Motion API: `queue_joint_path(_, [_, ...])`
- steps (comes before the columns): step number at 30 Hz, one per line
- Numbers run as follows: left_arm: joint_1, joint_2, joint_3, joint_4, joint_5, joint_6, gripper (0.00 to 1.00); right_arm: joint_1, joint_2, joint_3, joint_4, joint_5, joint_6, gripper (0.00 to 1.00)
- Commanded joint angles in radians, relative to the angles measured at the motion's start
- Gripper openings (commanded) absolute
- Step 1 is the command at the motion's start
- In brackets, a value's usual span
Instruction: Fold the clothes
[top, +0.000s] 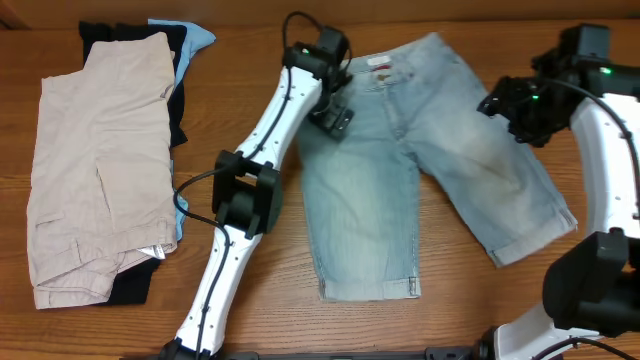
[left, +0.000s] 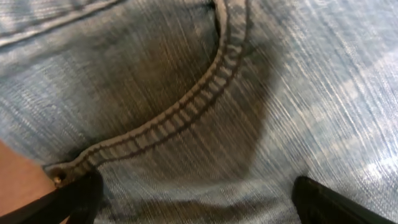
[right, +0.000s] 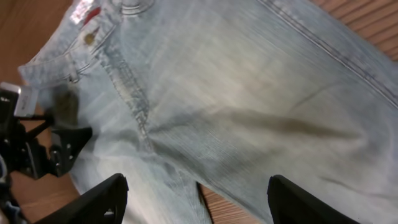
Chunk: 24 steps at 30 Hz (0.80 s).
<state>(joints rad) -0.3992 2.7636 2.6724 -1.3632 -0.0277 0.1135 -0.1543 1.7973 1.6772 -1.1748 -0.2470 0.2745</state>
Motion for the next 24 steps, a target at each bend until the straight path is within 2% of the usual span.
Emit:
queue_joint_path(1, [0.128,0.059,-0.04,-0.141,-0.138,-0.168,1.0,0.058,-0.001,0.011,-0.007,0.081,0.054,0.78])
queue_joint_path(3, [0.176,0.059,-0.04,-0.224,-0.115,-0.214,1.0,0.085,-0.001,0.011,-0.018,0.101,0.08,0.78])
queue_joint_path(6, [0.24,0.059,-0.04,-0.328,-0.035,-0.219,1.0,0.124,-0.001,0.0,-0.026,0.116,0.105,0.78])
queue_joint_path(10, [0.311,0.052,-0.036,-0.327,0.209,-0.147,1.0,0.172,0.0,-0.052,-0.027,0.116,0.124,0.79])
queue_joint_path(16, [0.356,0.016,0.074,-0.327,0.23,-0.151,1.0,0.251,0.0,-0.186,0.018,0.115,0.169,0.79])
queue_joint_path(24, [0.338,-0.173,0.293,-0.32,0.229,-0.151,1.0,0.301,0.0,-0.43,0.171,0.122,0.268,0.79])
